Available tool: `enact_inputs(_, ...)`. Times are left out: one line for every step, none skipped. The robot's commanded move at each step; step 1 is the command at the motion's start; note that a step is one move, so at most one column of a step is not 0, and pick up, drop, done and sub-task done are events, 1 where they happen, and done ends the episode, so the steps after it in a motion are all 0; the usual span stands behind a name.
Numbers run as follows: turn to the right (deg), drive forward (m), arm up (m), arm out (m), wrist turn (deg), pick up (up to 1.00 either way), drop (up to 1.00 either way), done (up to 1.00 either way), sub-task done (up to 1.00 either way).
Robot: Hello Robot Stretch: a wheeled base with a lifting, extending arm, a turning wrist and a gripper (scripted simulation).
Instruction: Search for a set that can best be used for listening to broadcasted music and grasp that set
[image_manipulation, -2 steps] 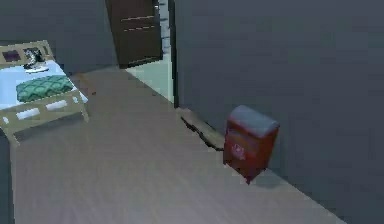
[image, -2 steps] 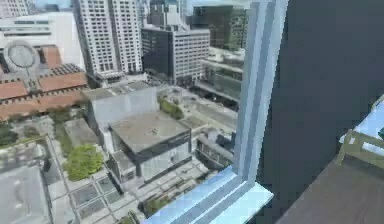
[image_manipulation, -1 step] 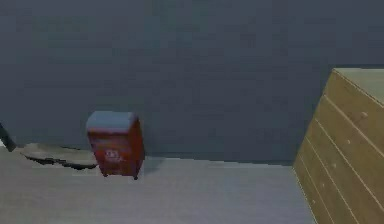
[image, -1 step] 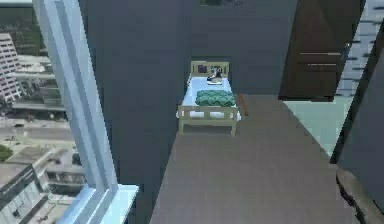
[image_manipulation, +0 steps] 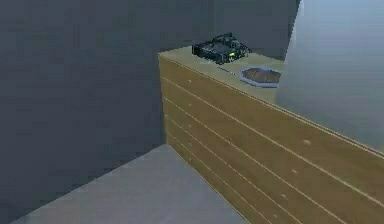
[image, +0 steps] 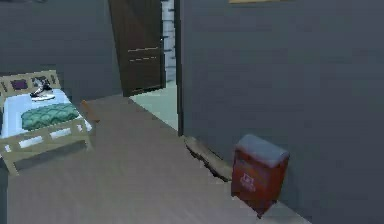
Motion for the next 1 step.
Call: enact_inputs(39.0,0.00,0.00,0.00,0.0,0.00,0.00,0.00,0.00)
